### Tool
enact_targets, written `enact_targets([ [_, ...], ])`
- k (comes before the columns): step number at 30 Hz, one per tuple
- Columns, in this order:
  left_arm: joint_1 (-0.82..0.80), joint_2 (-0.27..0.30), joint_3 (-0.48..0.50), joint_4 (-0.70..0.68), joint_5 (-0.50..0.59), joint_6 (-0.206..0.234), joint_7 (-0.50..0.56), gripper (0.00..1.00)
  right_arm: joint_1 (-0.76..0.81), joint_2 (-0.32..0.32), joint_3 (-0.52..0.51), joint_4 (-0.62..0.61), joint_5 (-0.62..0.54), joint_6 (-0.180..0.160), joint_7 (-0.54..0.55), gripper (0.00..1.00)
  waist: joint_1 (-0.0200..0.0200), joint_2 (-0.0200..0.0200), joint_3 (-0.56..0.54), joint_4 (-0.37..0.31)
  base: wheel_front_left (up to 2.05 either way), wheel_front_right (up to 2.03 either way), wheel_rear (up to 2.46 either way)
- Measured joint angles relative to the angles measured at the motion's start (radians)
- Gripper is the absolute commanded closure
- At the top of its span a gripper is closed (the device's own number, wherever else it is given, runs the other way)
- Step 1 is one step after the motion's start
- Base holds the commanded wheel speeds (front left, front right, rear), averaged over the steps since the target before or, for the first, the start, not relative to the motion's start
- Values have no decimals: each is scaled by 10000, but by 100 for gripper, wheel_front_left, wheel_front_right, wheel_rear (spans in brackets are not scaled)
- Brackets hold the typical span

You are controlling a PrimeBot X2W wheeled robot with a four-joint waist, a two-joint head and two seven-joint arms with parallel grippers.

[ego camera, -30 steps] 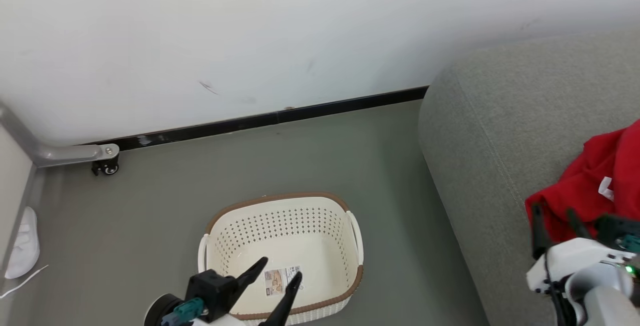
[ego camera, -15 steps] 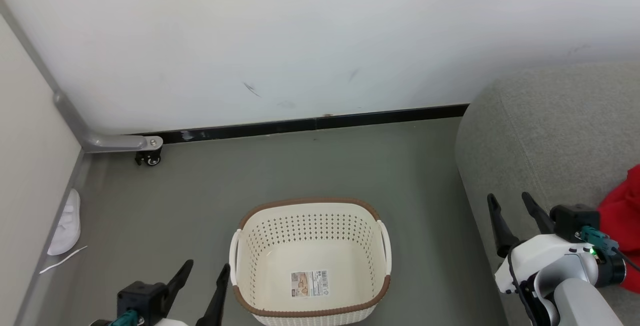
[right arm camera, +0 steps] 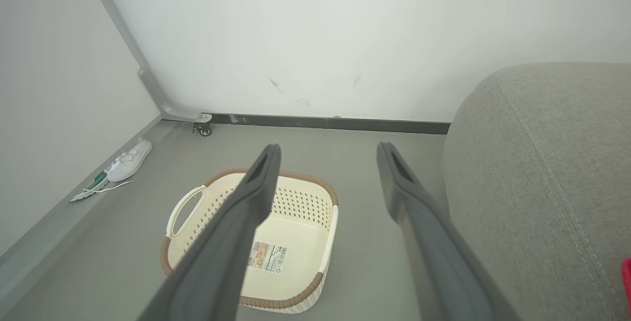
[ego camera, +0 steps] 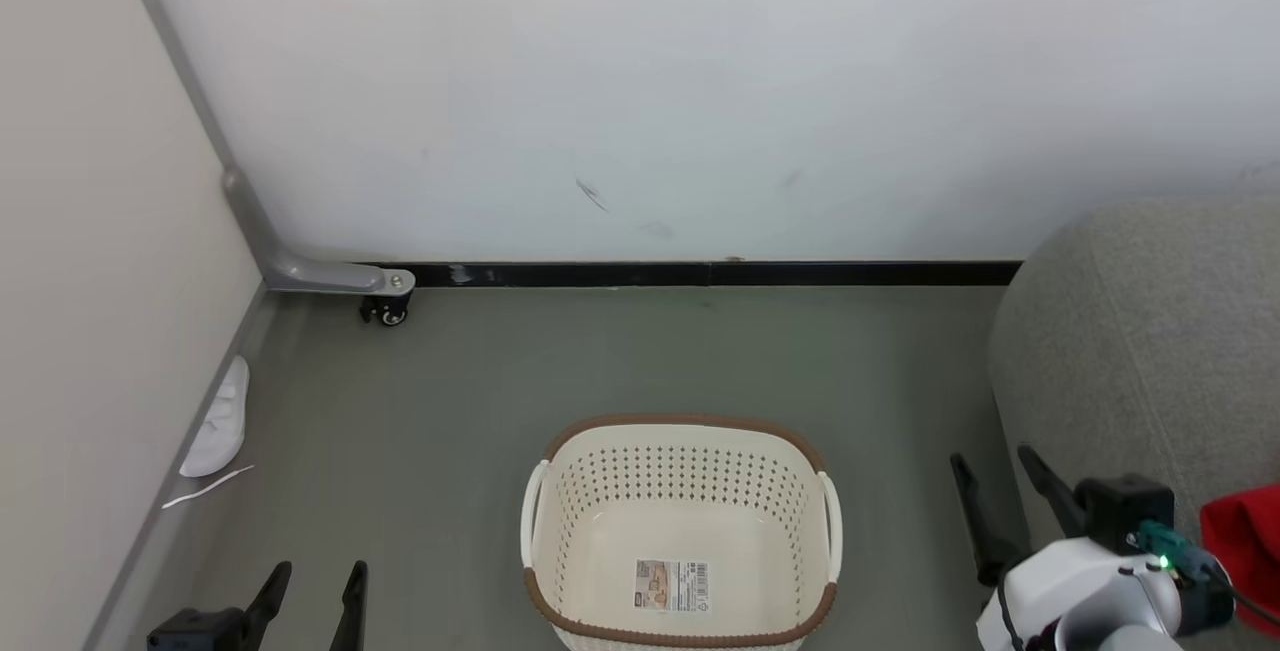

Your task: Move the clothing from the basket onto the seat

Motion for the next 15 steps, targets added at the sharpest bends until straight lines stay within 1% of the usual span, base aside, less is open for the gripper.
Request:
enact_targets([
  [9, 2, -2, 25, 393, 138, -36, -512, 0, 802, 13, -291, -313, 115, 0, 0, 0, 0, 0, -284, 399, 0, 0, 0],
  [11, 2, 10, 50, 527, 224, -155, -652, 0, 993, 15, -353, -370, 125, 0, 0, 0, 0, 0, -362, 462, 0, 0, 0],
  [15, 63, 33, 184, 838, 222, -244, -746, 0, 1346, 19, -313, -512, 198, 0, 0, 0, 0, 0, -523, 502, 0, 0, 0],
])
